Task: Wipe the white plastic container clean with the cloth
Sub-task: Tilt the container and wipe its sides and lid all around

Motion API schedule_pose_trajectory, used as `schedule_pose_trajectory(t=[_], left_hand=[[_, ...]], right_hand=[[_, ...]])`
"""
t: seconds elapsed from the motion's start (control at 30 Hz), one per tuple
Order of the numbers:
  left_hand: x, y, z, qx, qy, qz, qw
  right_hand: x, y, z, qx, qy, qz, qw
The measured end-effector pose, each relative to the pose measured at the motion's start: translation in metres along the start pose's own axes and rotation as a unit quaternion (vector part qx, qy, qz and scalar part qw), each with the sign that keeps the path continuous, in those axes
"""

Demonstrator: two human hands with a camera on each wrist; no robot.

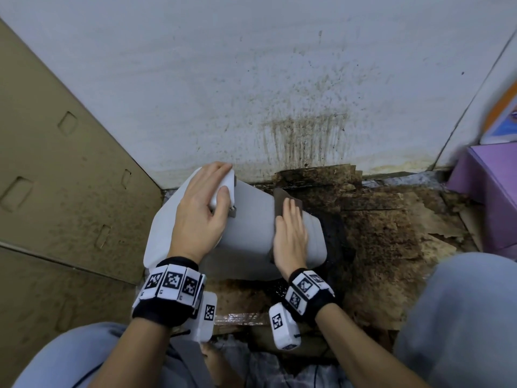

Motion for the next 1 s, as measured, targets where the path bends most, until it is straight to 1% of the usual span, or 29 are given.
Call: schedule_pose_trajectory(t=[0.13, 0.2, 0.27, 0.33, 0.4, 0.47, 0.53, 0.63, 0.7, 0.77, 0.9, 1.0], left_hand=[[-0.002, 0.0, -0.002, -0.002, 0.002, 0.004, 1.0], [-0.003, 0.0, -0.004, -0.001, 0.005, 0.005, 1.0], [-0.003, -0.001, -0.004, -0.003, 0.005, 0.007, 1.0], [-0.003, -0.001, -0.003, -0.001, 0.001, 0.006, 1.0], [-0.002, -0.003, -0.001, 0.005, -0.004, 0.003, 1.0], [-0.004, -0.003, -0.002, 0.006, -0.008, 0.005, 1.0], [-0.006, -0.004, -0.003, 0.002, -0.014, 0.007, 1.0], [-0.007, -0.005, -0.004, -0.001, -0.016, 0.006, 1.0], [-0.006, -0.005, -0.004, 0.001, -0.016, 0.005, 1.0], [-0.005, -0.004, -0.004, 0.004, -0.016, 0.006, 1.0], [-0.004, -0.003, -0.005, 0.001, -0.016, 0.012, 1.0], [-0.005, -0.003, -0.004, -0.002, -0.018, 0.013, 1.0]], right_hand=[[0.009, -0.006, -0.062, -0.097, 0.047, -0.043, 0.993], [0.01, -0.005, -0.074, -0.123, 0.073, -0.063, 0.988], [0.009, -0.008, -0.072, -0.156, 0.062, -0.058, 0.984], [0.007, -0.012, -0.062, -0.202, 0.012, -0.029, 0.979], [0.004, -0.015, -0.043, -0.22, -0.014, 0.004, 0.975], [0.003, -0.017, -0.017, -0.198, -0.006, 0.034, 0.98], [0.001, -0.019, 0.015, -0.16, -0.004, 0.061, 0.985], [-0.006, -0.023, 0.06, -0.077, 0.013, 0.102, 0.992], [-0.009, -0.024, 0.076, -0.02, 0.034, 0.117, 0.992], [-0.01, -0.023, 0.081, 0.008, 0.046, 0.116, 0.992], [-0.007, -0.018, 0.076, 0.033, 0.041, 0.118, 0.992], [-0.003, -0.016, 0.062, 0.042, 0.034, 0.113, 0.992]])
Point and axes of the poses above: each hand's wrist, its own y-axis towards the middle knuckle, its own x-axis out of the palm, z = x × y, the point moved 3 cm from there along y, towards the middle knuckle, and after that the axes turned 9 degrees about -x, right-handed, at the moved point
